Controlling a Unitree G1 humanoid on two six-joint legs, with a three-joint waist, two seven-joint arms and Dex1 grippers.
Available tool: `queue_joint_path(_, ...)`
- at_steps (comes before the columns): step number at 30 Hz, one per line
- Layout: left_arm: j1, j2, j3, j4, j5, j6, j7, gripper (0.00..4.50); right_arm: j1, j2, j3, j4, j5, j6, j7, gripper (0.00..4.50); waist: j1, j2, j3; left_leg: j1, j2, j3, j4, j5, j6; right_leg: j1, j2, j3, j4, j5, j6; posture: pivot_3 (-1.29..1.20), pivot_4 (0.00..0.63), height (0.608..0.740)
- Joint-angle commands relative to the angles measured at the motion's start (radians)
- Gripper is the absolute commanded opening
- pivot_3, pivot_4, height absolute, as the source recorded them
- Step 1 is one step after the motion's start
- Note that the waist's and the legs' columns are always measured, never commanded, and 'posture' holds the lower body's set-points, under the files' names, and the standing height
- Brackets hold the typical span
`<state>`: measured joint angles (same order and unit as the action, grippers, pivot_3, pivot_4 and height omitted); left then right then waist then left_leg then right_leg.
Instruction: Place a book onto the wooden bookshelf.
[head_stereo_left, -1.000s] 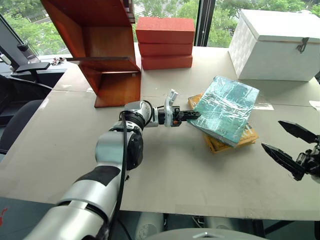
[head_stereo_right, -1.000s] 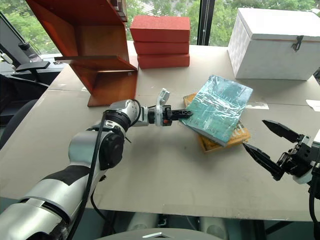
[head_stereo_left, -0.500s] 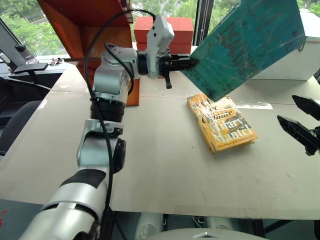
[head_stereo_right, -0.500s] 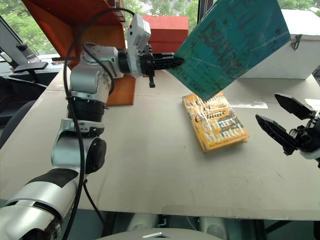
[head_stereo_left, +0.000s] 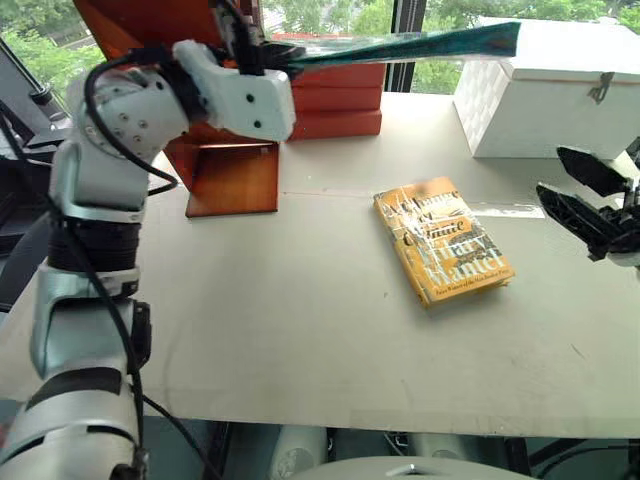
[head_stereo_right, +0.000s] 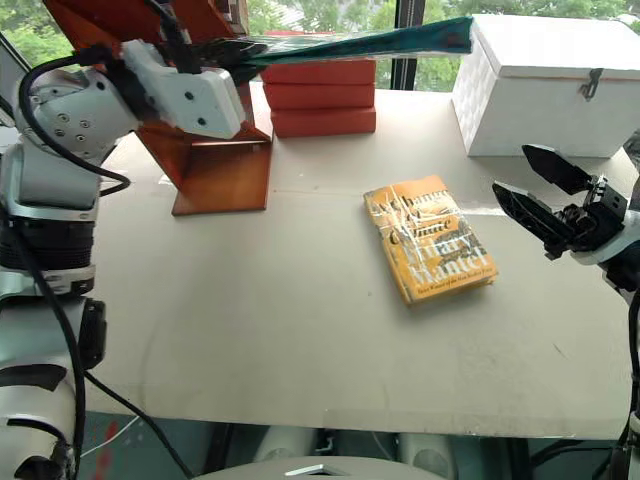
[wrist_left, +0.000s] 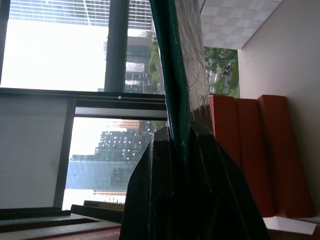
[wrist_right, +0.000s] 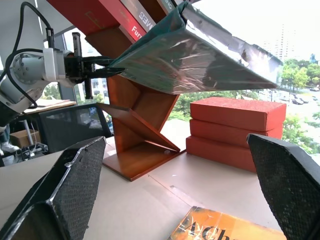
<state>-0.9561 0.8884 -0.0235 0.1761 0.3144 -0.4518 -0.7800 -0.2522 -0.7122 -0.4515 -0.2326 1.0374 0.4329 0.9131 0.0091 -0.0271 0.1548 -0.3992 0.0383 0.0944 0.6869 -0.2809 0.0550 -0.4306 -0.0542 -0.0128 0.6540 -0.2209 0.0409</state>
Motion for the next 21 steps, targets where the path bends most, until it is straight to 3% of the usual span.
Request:
queue_joint_path(1,0.05,0.104,0.072,0.026,-0.008,-0.035,0.029,0.03,-0.037,0.005,0.005,-0.006,0.011,0.009,0.02,4.5,0.001,0.0,0.0,0.0,0.0,0.0,0.0,0.0,0.0,0.0,0.0,0.0,0.0,0.0,0.0,0.0,0.15,0.718)
queue_joint_path(8,0.133,0.244,0.105,0.118,-0.001,-0.067,0.081,0.03,-0.079,0.013,0.045,-0.012,0.002,0.037,0.007,4.5,0.004,-0.001,0.0,-0.001,0.0,0.001,0.001,0.001,-0.001,0.0,-0.001,-0.001,0.0,0.0,0.0,0.0,0.15,0.718)
queue_joint_path(21,0.181,0.312,0.097,0.217,0.0,-0.005,0.088,0.03,-0.077,0.038,0.075,-0.053,-0.056,0.046,-0.058,4.5,0.004,-0.001,0.0,-0.001,0.0,0.006,0.0,0.002,-0.004,-0.001,-0.001,-0.002,0.002,0.0,0.0,0.0,0.15,0.718)
